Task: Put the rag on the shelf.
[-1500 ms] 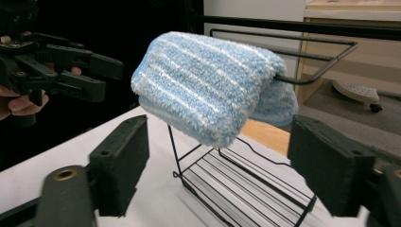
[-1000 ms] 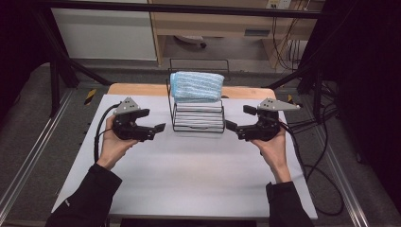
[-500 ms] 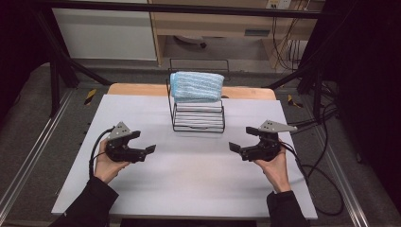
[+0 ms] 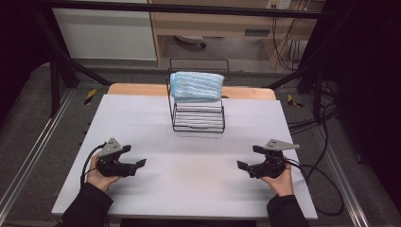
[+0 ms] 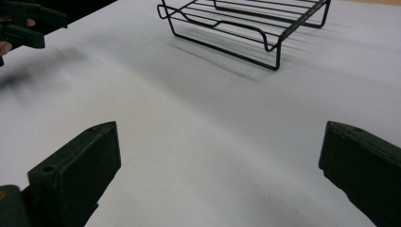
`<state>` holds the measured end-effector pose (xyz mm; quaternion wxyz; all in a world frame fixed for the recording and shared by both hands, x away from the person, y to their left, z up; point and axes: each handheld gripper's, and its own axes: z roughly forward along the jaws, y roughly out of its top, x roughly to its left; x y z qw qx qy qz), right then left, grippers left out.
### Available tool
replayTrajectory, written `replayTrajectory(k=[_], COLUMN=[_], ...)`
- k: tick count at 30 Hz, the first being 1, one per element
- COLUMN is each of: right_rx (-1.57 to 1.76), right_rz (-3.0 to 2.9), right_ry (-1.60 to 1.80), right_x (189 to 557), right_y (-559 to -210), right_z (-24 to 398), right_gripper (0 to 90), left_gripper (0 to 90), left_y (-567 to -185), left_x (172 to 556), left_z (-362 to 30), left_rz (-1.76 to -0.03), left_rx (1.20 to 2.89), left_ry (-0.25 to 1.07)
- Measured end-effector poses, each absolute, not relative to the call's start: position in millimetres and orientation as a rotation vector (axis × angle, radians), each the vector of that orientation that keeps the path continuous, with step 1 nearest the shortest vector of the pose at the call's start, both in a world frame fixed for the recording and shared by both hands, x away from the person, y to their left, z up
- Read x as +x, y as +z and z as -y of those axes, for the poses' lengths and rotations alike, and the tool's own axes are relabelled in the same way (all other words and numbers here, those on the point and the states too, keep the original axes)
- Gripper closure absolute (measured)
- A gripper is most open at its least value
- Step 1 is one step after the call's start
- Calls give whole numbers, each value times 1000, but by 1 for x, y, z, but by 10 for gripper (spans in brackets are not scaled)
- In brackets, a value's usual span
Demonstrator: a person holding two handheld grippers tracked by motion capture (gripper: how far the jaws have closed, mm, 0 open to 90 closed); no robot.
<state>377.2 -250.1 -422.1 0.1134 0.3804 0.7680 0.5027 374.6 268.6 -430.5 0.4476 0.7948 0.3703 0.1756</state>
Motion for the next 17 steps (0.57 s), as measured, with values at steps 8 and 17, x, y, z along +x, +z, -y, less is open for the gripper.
replayTrajectory(k=[8,17], right_rx=[1134,1134], right_rz=[-2265,-2280], right_ry=[1442,1416], right_x=[369,367], right_y=[-439,-444], right_z=[267,270], right_gripper=[6,6], left_gripper=[141,141], left_y=[-446,-448], left_x=[368,368], left_z=[-278,-279], left_rz=[-928,-932], left_rx=[1996,1994], left_ry=[434,426])
